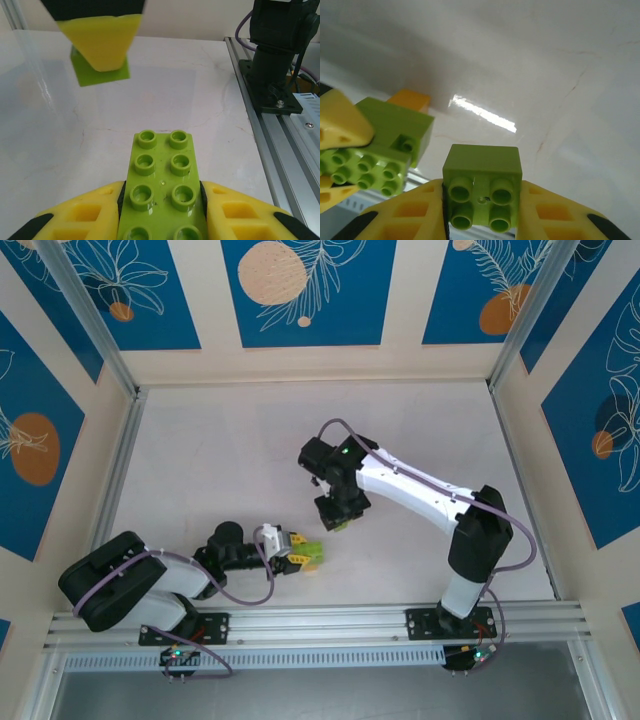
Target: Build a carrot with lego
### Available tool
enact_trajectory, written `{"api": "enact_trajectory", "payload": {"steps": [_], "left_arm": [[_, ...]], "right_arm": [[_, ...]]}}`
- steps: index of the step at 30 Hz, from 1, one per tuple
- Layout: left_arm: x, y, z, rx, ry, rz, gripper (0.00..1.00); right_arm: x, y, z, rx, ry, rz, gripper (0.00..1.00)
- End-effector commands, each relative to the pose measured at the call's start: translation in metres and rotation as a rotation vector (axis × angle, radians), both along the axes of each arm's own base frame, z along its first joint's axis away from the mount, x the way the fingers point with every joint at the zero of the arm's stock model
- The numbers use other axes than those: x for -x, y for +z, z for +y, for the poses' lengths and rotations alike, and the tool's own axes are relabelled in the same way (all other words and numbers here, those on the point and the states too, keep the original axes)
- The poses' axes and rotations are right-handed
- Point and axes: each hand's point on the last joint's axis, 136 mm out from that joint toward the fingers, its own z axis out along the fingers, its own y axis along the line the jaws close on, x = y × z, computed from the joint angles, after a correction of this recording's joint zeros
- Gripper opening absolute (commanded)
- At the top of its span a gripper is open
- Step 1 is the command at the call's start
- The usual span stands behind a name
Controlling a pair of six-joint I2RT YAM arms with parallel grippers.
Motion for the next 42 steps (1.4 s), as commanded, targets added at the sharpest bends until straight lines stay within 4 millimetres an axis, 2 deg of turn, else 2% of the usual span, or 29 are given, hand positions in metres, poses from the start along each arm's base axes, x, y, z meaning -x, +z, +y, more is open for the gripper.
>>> {"api": "enact_trajectory", "payload": {"steps": [1,5,11,20,37,42], "left_arm": [[0.003,-0.001,-0.002,-0.006,-0.036,0.002,0.29],[0.003,-0.002,-0.002,-0.010,-0.035,0.003,0.28],[0.002,-0.004,-0.002,-0.017,-0.032,0.005,0.27],[0.002,-0.006,-0.002,-0.024,-0.037,0.009,0.26],[0.001,-0.008,-0.004,-0.036,-0.034,0.014,0.26],[0.001,-0.009,-0.004,-0.038,-0.035,0.015,0.26]], "right_arm": [[0.024,0.012,0.012,-0.058,-0.107,0.050,0.31],[0.037,0.005,0.015,-0.055,-0.159,0.067,0.31],[0.036,-0.007,0.012,-0.080,-0.270,0.038,0.30],[0.033,0.000,0.024,-0.125,-0.291,0.011,0.29],[0.038,0.004,0.029,-0.150,-0.307,0.018,0.29],[0.041,-0.001,0.032,-0.142,-0.303,0.035,0.29]]}}
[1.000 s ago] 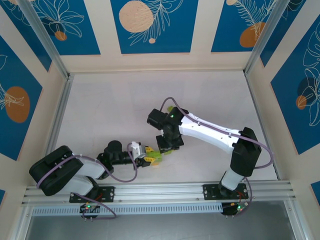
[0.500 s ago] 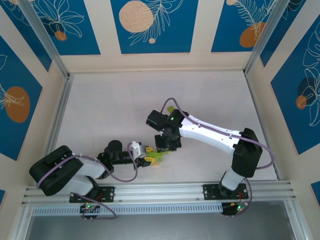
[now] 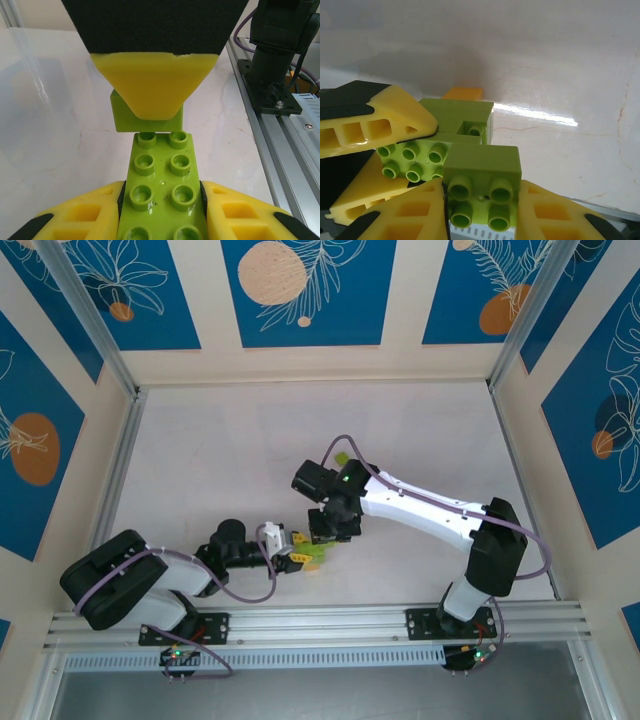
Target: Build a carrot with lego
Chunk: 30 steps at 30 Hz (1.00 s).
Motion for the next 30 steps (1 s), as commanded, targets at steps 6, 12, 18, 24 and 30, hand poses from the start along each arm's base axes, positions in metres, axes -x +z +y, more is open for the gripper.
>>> {"api": "enact_trajectory", "payload": {"steps": [6,12,18,24,30], "left_arm": [[0.003,-0.010,0.000,-0.037,-0.023,0.007,0.26],[0.001,-0.011,0.000,-0.042,-0.018,0.008,0.25],[0.001,-0.012,-0.001,-0.045,-0.019,0.009,0.25],[0.001,-0.013,-0.001,-0.048,-0.021,0.010,0.25],[0.000,-0.014,-0.001,-0.052,-0.019,0.009,0.25]], "right_arm": [[0.012,-0.007,0.001,0.009,-0.007,0.044,0.29],[0.015,-0.012,0.001,0.019,-0.006,0.057,0.29],[0.014,-0.016,0.002,0.020,-0.012,0.059,0.29],[0.016,-0.025,0.002,0.050,-0.012,0.074,0.29],[0.018,-0.032,-0.001,0.106,0.002,0.086,0.29]]}}
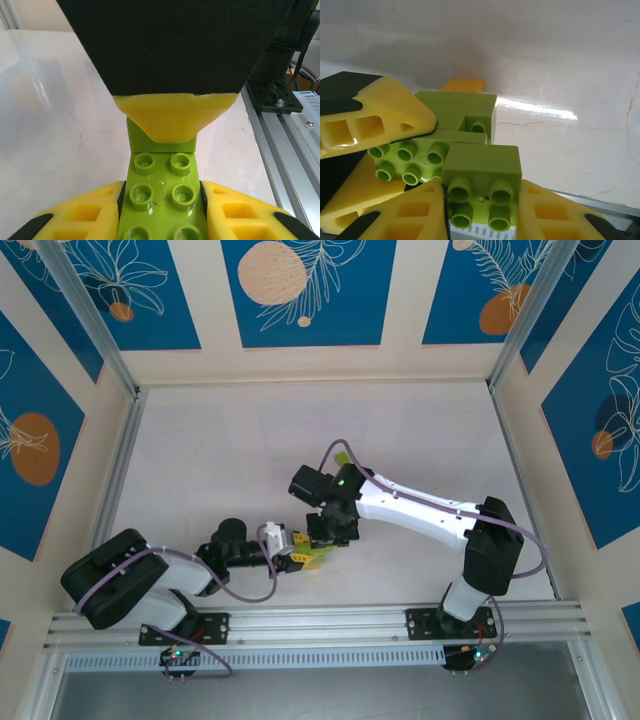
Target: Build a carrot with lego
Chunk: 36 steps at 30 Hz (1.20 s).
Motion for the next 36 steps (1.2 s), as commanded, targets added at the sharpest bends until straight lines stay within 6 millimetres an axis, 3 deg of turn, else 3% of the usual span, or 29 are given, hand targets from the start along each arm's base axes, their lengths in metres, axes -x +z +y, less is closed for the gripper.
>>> {"api": "enact_trajectory", "payload": {"steps": [1,7,16,23,29,32,36], "left_arm": [[0.001,-0.013,0.000,-0.046,-0.011,0.022,0.25],[0.001,-0.015,0.000,-0.053,-0.008,0.026,0.25],[0.000,-0.015,-0.001,-0.057,-0.007,0.027,0.24],[0.000,-0.016,-0.001,-0.061,-0.006,0.029,0.24],[0.000,-0.016,-0.001,-0.062,-0.006,0.029,0.25],[-0.001,-0.016,-0.001,-0.063,-0.007,0.029,0.30],[0.002,-0.017,-0.001,-0.065,-0.020,0.031,0.55]], "right_arm": [[0.011,-0.023,-0.004,0.083,0.009,0.064,0.29],[0.011,-0.023,-0.004,0.152,0.052,0.057,0.29],[0.010,-0.016,0.004,0.105,0.062,0.046,0.31],[0.007,-0.010,0.010,0.055,0.069,0.023,0.48],[-0.001,0.010,0.013,-0.009,0.068,-0.049,0.62],[-0.005,0.026,0.008,-0.027,0.063,-0.083,0.69],[-0.006,0.041,-0.005,-0.030,0.050,-0.110,0.71]]}}
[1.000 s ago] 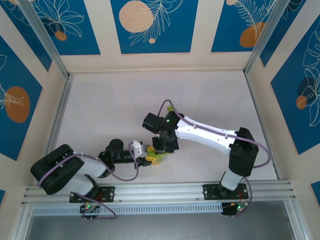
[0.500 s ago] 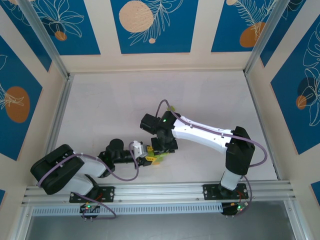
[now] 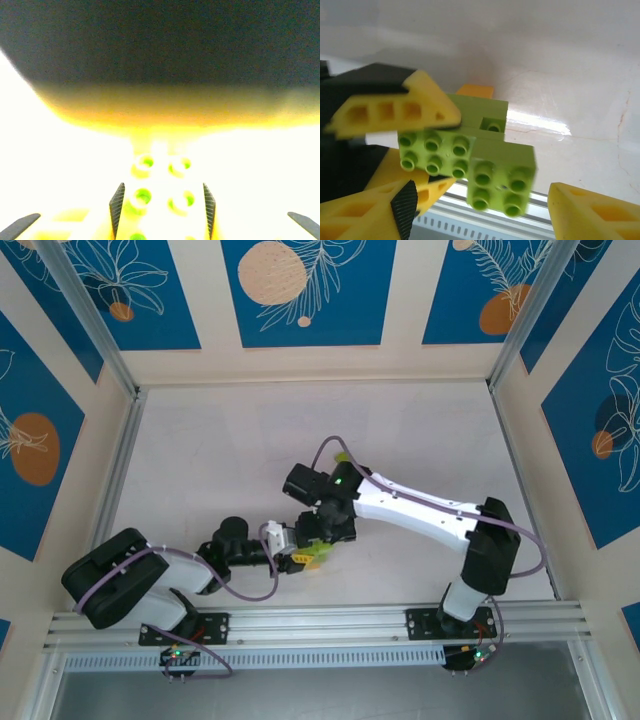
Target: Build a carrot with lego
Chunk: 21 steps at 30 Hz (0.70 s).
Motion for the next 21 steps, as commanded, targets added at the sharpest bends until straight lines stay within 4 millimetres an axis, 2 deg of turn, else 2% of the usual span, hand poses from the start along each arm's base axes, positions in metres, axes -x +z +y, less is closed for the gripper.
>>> {"api": "enact_trajectory", "payload": {"steps": [1,2,3,7,11,17,21], "left_arm": [[0.005,-0.013,0.000,-0.043,-0.023,0.024,0.62],[0.006,-0.013,0.000,-0.042,-0.031,0.026,0.89],[0.007,-0.013,-0.001,-0.042,-0.038,0.028,0.99],[0.005,-0.015,-0.002,-0.051,-0.035,0.035,0.99],[0.002,-0.013,0.000,-0.046,-0.013,0.022,0.99],[0.000,0.006,0.004,0.000,0.020,-0.034,0.99],[-0.003,0.011,0.005,0.013,0.038,-0.048,0.99]], "right_arm": [[0.000,0.022,-0.014,-0.016,-0.007,-0.036,0.71],[0.000,0.024,-0.017,-0.016,-0.011,-0.038,0.71],[0.000,0.025,-0.021,-0.012,-0.012,-0.039,0.71],[0.008,0.025,-0.034,0.012,-0.014,-0.024,0.69],[0.025,0.016,-0.050,0.046,-0.024,0.020,0.67],[0.050,0.008,-0.056,0.005,-0.025,0.051,0.66],[0.062,0.001,-0.056,-0.017,-0.021,0.076,0.66]]}}
